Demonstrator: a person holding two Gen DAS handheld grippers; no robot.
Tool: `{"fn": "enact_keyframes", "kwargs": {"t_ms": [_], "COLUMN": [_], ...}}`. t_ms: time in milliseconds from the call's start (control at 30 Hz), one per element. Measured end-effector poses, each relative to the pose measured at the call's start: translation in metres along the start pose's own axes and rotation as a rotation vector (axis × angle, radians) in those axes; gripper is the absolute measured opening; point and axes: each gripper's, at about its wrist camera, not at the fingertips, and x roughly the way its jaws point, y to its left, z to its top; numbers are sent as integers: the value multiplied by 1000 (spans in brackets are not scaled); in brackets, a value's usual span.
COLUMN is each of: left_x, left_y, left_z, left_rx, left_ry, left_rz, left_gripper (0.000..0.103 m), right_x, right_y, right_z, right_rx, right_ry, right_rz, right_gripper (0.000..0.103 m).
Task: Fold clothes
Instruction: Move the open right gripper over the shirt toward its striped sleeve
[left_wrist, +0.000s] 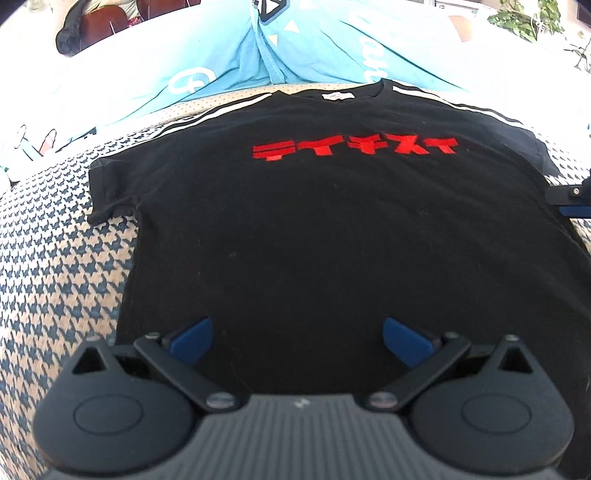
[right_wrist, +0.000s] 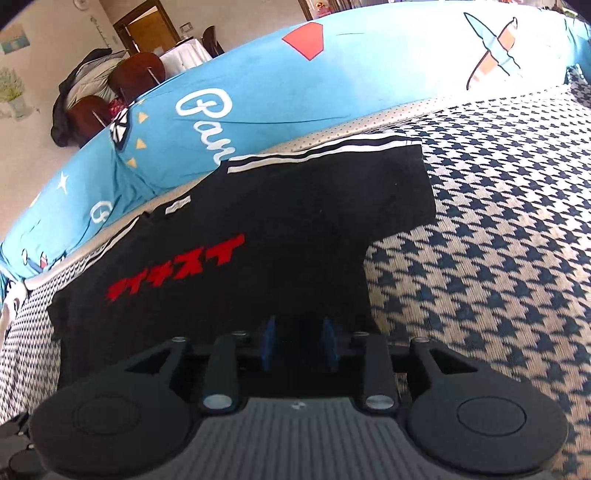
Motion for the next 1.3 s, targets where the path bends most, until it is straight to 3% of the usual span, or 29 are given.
{"fn": "enact_keyframes", "kwargs": {"t_ms": [333, 533, 600, 633, 767, 833, 900, 1133, 1300], "left_x": [-24, -36, -38, -39, -45, -48, -51, -62, -64], "left_y": [-19, -34, -37, -38, -43, -43, -43, -37, -28], "left_z": [-23, -41, -48, -51, -64, -71, -76, -88, -89], "left_rx": [33, 75, 82, 88, 116, 126, 131, 95, 55], "left_ry": [-41, -34, -15, -14, -19, -21, -20, -24, -40], "left_rz": [-68, -115, -124, -125, -123, -125, -127, -119, -92], "left_gripper": [103, 103, 103, 103, 103, 103, 103, 103, 103], "right_x": [-38, -44, -45, -45, -54, -61, -68, -81, -85], "right_y": [-7, -28, -36, -39, -40, -39, -35, -16, 8], "right_z": [-51, -60, -61, -61, -62, -66, -71, -98, -119], "right_rx": [50, 107, 117, 131, 145, 141, 127, 89, 2], "right_ry": [68, 53, 45, 43, 13, -15, -37, -7, 18], "right_rz": [74, -61, -105, -108, -120, -125, -108, 63, 131], "right_gripper": [31, 26, 5, 4, 5, 14, 19, 20, 20]}}
